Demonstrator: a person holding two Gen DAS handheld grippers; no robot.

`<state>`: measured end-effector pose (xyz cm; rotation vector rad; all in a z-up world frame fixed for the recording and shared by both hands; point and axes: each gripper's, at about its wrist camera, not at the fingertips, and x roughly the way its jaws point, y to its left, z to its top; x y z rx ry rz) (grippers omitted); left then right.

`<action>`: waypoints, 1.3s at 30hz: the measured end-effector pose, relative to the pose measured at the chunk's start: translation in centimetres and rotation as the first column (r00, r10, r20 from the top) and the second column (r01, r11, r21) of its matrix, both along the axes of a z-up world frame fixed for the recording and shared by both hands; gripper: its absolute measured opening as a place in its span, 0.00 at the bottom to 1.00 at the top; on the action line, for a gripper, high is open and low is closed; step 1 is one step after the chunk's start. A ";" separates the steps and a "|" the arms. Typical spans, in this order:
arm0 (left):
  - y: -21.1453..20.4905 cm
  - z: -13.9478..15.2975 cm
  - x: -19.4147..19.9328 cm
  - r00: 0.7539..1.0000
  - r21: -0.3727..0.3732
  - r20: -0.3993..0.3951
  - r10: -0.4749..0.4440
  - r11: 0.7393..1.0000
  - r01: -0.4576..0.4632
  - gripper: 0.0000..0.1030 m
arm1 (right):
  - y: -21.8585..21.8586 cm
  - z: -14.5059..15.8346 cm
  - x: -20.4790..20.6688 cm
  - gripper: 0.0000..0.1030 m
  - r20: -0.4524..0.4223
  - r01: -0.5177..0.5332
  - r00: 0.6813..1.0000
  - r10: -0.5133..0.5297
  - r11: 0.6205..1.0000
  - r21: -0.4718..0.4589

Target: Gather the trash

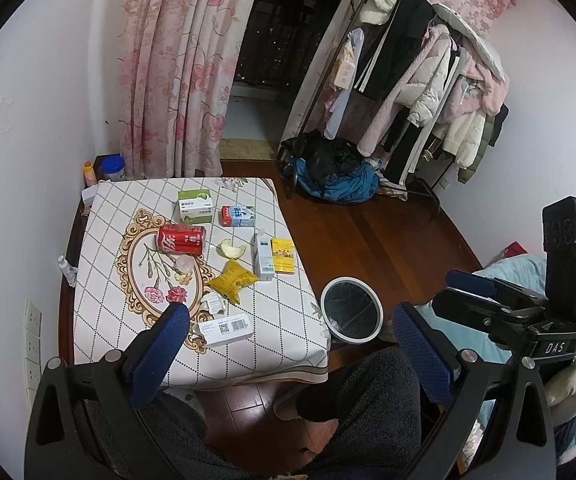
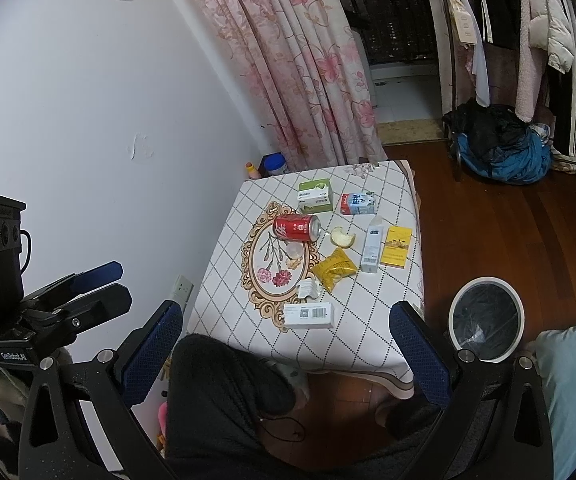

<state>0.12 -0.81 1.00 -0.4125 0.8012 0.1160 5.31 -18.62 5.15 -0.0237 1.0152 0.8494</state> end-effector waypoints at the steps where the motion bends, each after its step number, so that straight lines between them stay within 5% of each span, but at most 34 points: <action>1: 0.0 0.0 0.0 1.000 0.000 0.000 -0.001 1.000 0.001 1.00 | -0.2 0.1 0.1 1.00 -0.001 0.001 1.000 -0.001 1.000 0.000; 31: -0.4 -0.6 0.3 1.000 0.005 -0.006 -0.007 1.000 0.007 1.00 | -0.6 -0.6 0.5 1.00 -0.011 0.035 0.999 -0.035 0.999 0.017; 35: 0.1 -2.5 1.5 0.998 0.086 -0.054 0.032 0.996 -0.027 1.00 | 0.1 -3.0 1.8 1.00 -0.018 0.108 0.994 -0.108 0.994 -0.030; 39: 0.7 -8.4 4.4 0.982 0.231 -0.176 0.074 0.972 -0.032 1.00 | 1.1 -10.2 4.5 1.00 -0.055 0.165 0.983 -0.177 0.969 -0.184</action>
